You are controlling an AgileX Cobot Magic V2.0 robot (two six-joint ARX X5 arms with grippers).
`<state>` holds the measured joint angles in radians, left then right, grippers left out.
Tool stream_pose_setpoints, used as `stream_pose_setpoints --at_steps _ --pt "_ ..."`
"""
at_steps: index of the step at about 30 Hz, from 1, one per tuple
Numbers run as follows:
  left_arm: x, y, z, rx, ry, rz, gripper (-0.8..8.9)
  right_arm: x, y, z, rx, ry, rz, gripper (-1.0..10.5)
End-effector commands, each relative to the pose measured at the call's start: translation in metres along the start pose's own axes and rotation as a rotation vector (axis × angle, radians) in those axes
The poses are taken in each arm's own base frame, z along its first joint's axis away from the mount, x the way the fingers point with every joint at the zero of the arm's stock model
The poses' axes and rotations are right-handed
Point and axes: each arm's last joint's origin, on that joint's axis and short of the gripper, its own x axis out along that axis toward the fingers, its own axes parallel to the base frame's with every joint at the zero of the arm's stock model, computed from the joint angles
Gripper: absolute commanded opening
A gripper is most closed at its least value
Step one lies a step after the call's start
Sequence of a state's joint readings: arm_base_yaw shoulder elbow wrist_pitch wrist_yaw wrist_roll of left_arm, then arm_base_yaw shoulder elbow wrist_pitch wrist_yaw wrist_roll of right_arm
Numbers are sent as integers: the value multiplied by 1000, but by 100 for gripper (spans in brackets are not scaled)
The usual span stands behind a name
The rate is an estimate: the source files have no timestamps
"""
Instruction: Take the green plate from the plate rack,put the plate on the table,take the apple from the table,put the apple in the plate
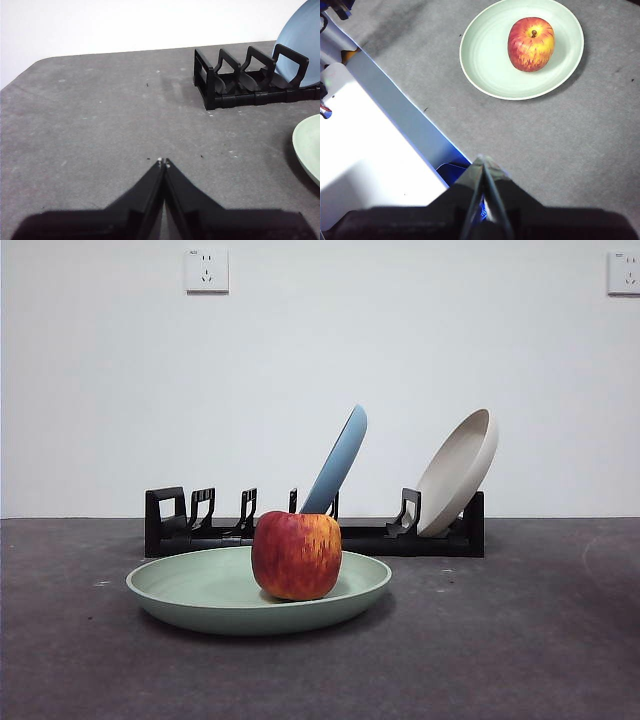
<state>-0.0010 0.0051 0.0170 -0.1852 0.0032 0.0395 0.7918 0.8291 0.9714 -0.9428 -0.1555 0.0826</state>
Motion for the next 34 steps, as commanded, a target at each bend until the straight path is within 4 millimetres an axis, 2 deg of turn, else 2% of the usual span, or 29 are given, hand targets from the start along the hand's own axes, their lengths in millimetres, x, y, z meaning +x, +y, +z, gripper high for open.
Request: stream_pose_setpoints --at_steps 1,6,10,14,18,26,29,34 --pt "1 0 -4 -12 9 3 -3 0 0 0 4 -3 1 1" --pt "1 0 -4 -12 8 3 -3 -14 -10 -2 -30 -83 -88 1" --pt "1 0 -4 -12 8 3 -3 -29 -28 0 35 -325 -184 1" --pt "1 0 -4 -12 8 3 -3 -34 -47 -17 79 -509 -284 1" --pt "1 0 -4 -12 8 3 -4 -22 -64 -48 111 -624 -427 1" --pt "1 0 -4 -12 8 3 -4 20 -84 -117 142 -741 -601 1" --pt "1 0 -4 -12 7 3 -3 35 -89 -135 165 -749 -624 1" --pt "1 0 -4 -12 8 3 -4 54 -94 -155 225 -726 -621 1"
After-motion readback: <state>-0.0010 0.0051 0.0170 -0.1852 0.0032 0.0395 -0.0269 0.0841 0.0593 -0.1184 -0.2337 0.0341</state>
